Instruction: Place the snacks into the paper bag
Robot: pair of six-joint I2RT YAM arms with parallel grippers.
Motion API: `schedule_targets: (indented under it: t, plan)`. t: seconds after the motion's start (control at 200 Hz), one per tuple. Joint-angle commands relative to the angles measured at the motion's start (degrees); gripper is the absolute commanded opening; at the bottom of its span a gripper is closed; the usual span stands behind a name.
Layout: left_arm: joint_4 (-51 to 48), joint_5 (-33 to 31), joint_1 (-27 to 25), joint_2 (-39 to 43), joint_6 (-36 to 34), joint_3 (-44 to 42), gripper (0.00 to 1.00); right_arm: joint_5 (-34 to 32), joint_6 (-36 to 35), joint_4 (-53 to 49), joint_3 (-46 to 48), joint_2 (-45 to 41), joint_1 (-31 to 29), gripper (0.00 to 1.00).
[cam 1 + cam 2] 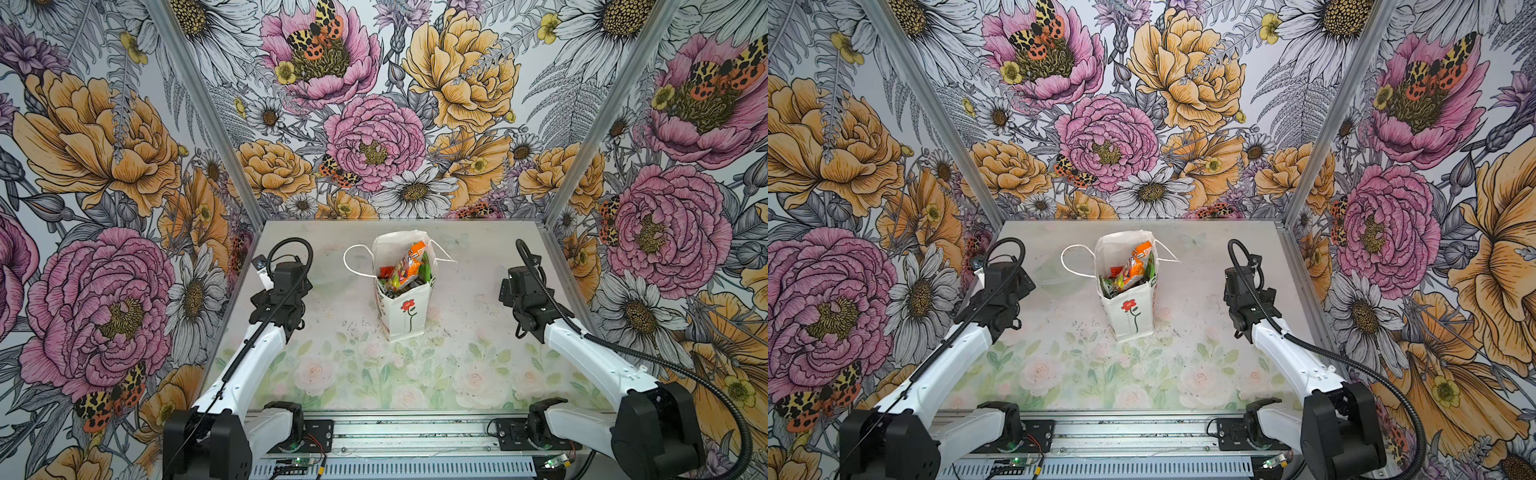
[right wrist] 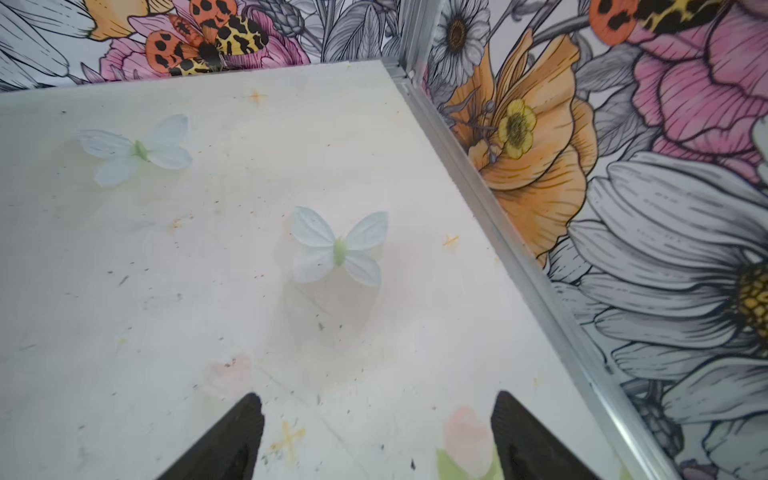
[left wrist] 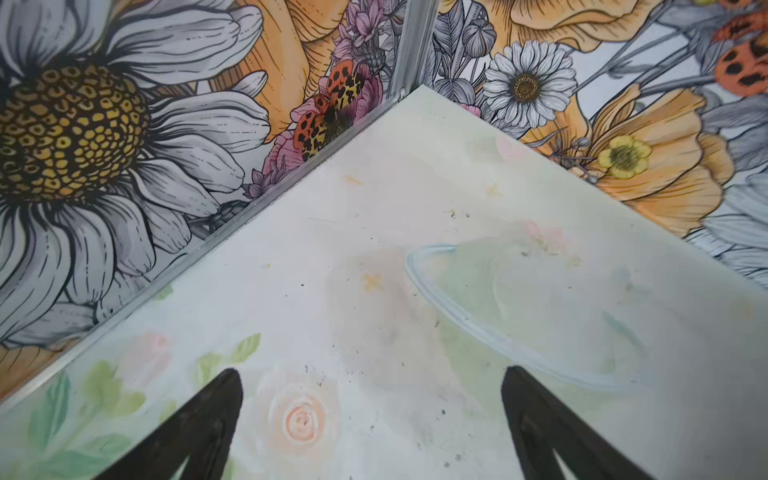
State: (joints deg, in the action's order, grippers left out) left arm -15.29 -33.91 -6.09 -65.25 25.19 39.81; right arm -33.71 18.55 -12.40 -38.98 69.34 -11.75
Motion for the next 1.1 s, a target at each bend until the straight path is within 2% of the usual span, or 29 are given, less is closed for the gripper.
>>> schedule_targets:
  t: [0.0,0.095,0.17,0.205,0.235,0.28,0.37,0.455,0.596,0.756,0.801,0.811,0.831,1.096]
  plan:
    - [21.13,-3.62,0.35,-4.25,-11.85,-2.84,0.99,-5.96,-9.55,20.64,3.81,3.75,0.42,0.88]
    - [32.18,-0.63,0.96,-9.3,-16.41,-6.46,0.99,-3.92,-13.34,30.89,7.82,7.8,0.63,0.89]
    - [50.14,5.13,1.15,-12.9,-22.19,-13.43,0.99,-0.02,-17.39,37.67,9.79,11.23,1.19,0.89]
    - [60.35,7.93,1.27,-15.15,-25.75,-17.26,0.99,1.26,-18.86,37.51,9.23,11.88,1.17,0.89]
    - [64.12,9.58,1.07,-16.06,-26.82,-18.98,0.99,2.29,-21.2,39.36,9.82,12.32,1.29,0.89]
    - [69.59,15.93,2.05,-17.85,-27.26,-20.91,0.99,4.43,-23.69,43.33,11.38,12.21,1.73,0.9]
    - [79.73,23.02,2.72,-25.22,-29.35,-22.17,0.99,10.25,-24.21,47.98,14.35,10.39,3.6,0.91]
    - [70.21,26.09,4.27,-22.62,-27.72,-19.74,0.99,17.77,-23.14,49.17,16.18,8.28,6.13,0.91]
    - [69.06,27.16,6.56,-23.54,-25.15,-18.33,0.99,31.76,-18.58,57.89,19.59,8.96,9.77,0.91]
    - [69.21,27.04,6.53,-23.52,-25.07,-18.36,0.99,27.47,-16.35,65.25,17.83,18.77,10.95,0.93]
    - [69.9,27.1,6.54,-23.7,-25.19,-18.48,0.99,26.71,-14.63,58.86,15.85,17.75,11.67,0.94]
    - [69.79,27.07,6.53,-23.65,-25.19,-18.46,0.99,27.15,-14.49,59.66,15.97,18.02,12.08,0.98]
    - [69.36,27.08,6.53,-23.56,-25.03,-18.41,0.99,27.64,-14.28,61.26,16.1,18.67,12.55,1.0]
    - [69.56,27.12,6.56,-23.65,-25.04,-18.45,0.99,27.38,-13.83,60.52,16.08,18.34,12.7,1.0]
